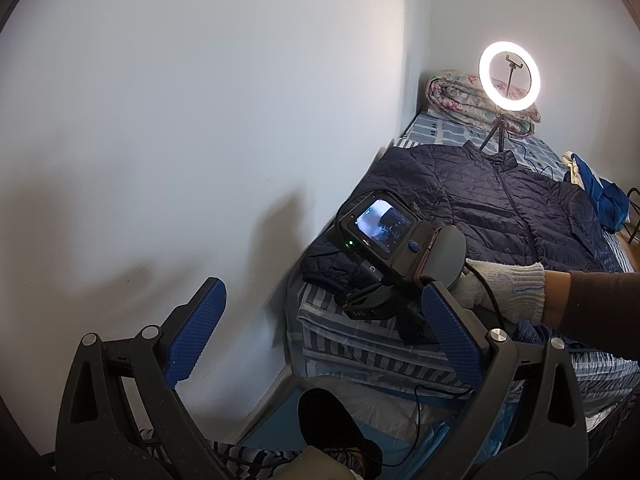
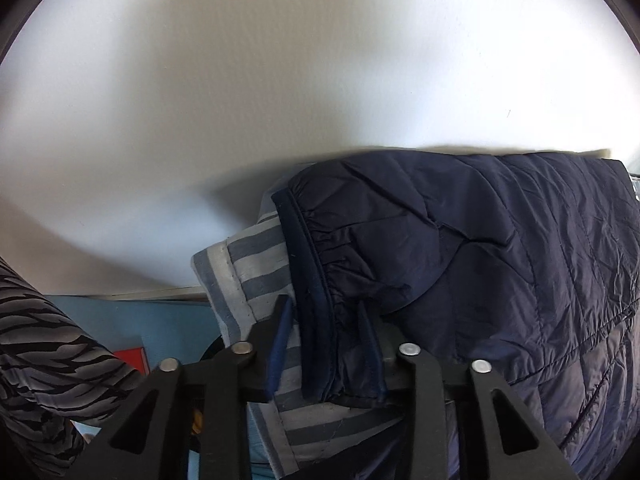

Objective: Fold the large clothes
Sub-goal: 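Lift the sleeve with the right tool and fold it across the jacket body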

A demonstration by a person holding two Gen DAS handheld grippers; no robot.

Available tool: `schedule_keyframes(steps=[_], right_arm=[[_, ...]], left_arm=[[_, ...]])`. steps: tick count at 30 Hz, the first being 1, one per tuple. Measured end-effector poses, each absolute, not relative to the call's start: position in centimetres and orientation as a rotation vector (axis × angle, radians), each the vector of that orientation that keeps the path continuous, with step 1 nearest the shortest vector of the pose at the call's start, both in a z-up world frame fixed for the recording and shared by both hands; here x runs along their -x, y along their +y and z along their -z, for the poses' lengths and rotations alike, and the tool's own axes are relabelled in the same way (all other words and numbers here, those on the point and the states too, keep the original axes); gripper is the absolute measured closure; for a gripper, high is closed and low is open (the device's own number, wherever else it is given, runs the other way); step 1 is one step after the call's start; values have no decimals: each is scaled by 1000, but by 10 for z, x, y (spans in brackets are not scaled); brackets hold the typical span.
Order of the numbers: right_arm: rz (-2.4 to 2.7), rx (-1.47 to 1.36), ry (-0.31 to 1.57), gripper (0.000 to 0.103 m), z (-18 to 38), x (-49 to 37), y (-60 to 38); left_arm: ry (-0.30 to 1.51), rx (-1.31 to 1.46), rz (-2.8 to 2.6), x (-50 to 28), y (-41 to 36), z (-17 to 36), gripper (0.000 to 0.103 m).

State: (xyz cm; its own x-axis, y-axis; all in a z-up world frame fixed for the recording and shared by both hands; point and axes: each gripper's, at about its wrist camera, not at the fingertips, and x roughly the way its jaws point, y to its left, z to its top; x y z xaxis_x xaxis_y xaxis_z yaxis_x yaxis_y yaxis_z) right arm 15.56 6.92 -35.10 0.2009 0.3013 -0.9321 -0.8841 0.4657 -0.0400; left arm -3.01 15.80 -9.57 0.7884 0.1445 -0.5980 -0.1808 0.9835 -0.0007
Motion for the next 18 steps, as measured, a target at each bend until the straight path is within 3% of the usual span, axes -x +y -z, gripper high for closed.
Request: schedule_keyframes(steps=[4,18], right_arm=[[-920,609,1085,95,338,-177,64],[-861,101,1009,97,247,-247,-61]], left_arm=[[636,52,-173,29,155,95,3],[622,7,-103,-17,126,75,3]])
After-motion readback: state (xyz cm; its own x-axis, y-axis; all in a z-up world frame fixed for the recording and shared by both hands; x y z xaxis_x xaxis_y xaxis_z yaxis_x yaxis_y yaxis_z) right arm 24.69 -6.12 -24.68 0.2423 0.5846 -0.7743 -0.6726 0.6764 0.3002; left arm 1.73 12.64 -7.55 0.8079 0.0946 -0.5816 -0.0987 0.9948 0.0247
